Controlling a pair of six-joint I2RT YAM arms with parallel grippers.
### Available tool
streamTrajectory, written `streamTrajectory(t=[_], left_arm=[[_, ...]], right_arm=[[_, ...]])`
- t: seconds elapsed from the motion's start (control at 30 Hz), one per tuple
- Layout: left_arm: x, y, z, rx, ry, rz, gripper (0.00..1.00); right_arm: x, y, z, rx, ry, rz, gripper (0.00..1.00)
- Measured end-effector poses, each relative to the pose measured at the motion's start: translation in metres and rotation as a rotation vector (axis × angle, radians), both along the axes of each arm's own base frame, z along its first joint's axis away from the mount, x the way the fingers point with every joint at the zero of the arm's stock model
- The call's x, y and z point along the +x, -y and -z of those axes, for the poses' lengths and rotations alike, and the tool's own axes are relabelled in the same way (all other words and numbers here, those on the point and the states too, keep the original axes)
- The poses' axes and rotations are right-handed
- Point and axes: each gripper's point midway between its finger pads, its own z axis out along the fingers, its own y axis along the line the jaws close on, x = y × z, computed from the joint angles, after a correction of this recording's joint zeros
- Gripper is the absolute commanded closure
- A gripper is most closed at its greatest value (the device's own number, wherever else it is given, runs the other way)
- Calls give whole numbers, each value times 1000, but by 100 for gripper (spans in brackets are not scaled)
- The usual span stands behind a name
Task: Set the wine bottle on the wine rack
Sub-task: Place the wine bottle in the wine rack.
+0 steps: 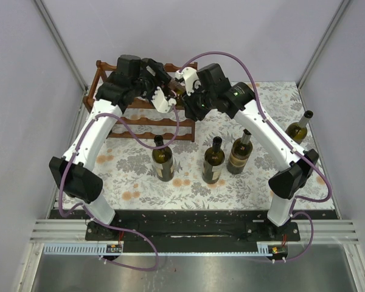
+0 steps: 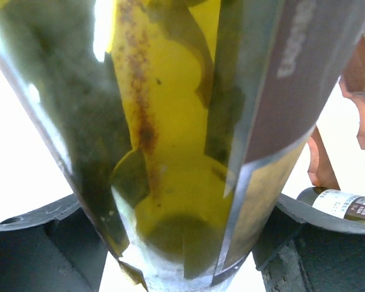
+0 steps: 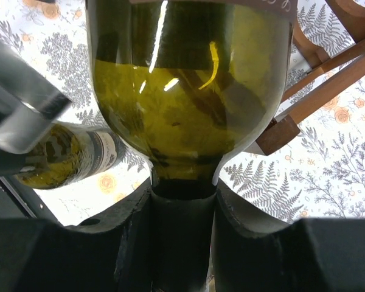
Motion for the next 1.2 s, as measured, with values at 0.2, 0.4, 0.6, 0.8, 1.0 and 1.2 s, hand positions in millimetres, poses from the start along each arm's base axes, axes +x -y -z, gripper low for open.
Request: streamTrajectory(t=[0.2, 0.4, 0.6, 0.8, 1.0, 1.2], left_arm=[[15, -3, -13, -14, 90, -24, 1], [22, -17, -35, -45, 179, -57, 1], [24, -35, -51, -69, 230, -98, 1], [27, -71, -84, -123, 315, -180, 1], [14, -98, -119, -163, 395, -230, 1], [3, -104, -136, -185, 449, -235, 1]], right_arm=[[3, -2, -1, 30, -6, 42, 100], [4, 0, -9, 61, 12, 73, 100], [9, -4, -20, 95, 48, 91, 100], [14, 4, -15, 75, 46, 159, 100], [18, 10, -5, 54, 32, 217, 100], [21, 12, -6, 62, 37, 247, 100]])
